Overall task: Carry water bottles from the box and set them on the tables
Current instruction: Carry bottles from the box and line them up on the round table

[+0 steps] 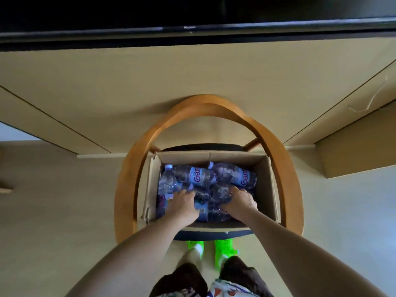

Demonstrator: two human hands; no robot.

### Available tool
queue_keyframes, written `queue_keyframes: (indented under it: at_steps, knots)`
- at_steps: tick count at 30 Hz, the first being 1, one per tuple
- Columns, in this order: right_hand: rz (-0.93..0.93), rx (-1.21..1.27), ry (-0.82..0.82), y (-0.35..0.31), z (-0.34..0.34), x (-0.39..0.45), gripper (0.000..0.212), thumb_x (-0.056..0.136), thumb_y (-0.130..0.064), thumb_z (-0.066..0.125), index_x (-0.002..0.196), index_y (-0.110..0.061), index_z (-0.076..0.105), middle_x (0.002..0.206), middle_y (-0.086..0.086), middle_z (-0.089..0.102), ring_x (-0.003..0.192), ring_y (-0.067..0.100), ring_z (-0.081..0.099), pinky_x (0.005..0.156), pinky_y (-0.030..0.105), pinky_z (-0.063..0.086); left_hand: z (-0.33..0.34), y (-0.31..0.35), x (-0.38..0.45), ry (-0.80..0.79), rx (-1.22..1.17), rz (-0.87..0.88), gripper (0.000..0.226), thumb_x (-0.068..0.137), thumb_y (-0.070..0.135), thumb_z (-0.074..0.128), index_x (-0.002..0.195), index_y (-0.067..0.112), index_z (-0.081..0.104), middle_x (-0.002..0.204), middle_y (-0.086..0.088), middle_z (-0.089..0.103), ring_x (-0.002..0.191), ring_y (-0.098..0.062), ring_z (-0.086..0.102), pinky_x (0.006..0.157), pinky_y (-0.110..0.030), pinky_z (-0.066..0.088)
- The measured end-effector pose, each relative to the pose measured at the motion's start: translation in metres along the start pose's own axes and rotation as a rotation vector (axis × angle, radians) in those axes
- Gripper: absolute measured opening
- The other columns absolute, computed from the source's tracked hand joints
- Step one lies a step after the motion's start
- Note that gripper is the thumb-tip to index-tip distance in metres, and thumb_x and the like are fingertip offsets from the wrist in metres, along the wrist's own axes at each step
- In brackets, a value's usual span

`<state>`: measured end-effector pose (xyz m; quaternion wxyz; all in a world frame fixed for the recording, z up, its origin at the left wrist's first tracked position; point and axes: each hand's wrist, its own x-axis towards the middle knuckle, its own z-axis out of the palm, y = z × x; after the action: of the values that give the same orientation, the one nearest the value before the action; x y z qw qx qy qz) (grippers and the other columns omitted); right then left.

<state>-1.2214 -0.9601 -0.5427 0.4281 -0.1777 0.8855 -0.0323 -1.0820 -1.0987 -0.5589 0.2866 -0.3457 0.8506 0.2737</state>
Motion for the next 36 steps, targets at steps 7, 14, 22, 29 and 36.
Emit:
queue_keyframes:
  at_steps: [7,14,22,29,36]
  knots:
    - [0.013,-0.066,-0.029,0.01,0.012,0.046,0.067,0.088,-0.045,0.068,0.146,-0.023,0.041,0.143,0.014,0.047,0.136,0.037,0.044,0.11,0.046,0.041,0.025,-0.003,0.022,-0.047,0.019,-0.1,0.059,0.087,0.04,0.068,0.141,0.023,0.052,0.14,-0.006,0.054,0.131,-0.032,0.049,0.107,-0.042,0.04]
    - [0.035,-0.013,-0.012,0.016,0.028,0.067,0.077,0.085,-0.046,0.069,0.15,-0.025,0.032,0.147,0.012,0.044,0.137,0.039,0.041,0.112,0.051,0.037,0.02,-0.001,0.042,0.163,-0.122,-0.236,0.045,0.089,0.032,0.067,0.131,0.017,0.06,0.134,-0.01,0.057,0.126,-0.032,0.051,0.102,-0.043,0.048]
    - [0.068,0.032,0.061,0.012,0.044,0.085,0.082,0.077,-0.04,0.079,0.136,-0.019,0.026,0.135,0.016,0.054,0.128,0.041,0.049,0.108,0.051,0.041,0.014,-0.001,0.056,0.485,-0.365,-0.612,0.096,0.079,0.029,0.082,0.153,0.007,0.026,0.151,-0.022,0.038,0.135,-0.043,0.042,0.11,-0.055,0.04]
    - [0.029,0.039,0.148,0.015,0.056,0.093,0.081,0.077,-0.046,0.079,0.13,-0.018,0.025,0.132,0.017,0.056,0.127,0.041,0.05,0.105,0.051,0.042,0.025,-0.023,0.076,0.523,-0.482,-0.667,0.097,0.072,0.027,0.09,0.15,0.003,0.036,0.145,-0.023,0.047,0.13,-0.043,0.05,0.106,-0.049,0.043]
    - [-0.033,0.038,0.157,0.022,0.057,0.097,0.08,0.076,-0.045,0.08,0.125,-0.02,0.021,0.128,0.017,0.057,0.122,0.042,0.054,0.101,0.051,0.043,0.021,-0.028,0.077,0.434,-0.485,-0.636,0.091,0.064,0.026,0.094,0.136,0.003,0.043,0.137,-0.021,0.051,0.122,-0.042,0.056,0.1,-0.046,0.05]
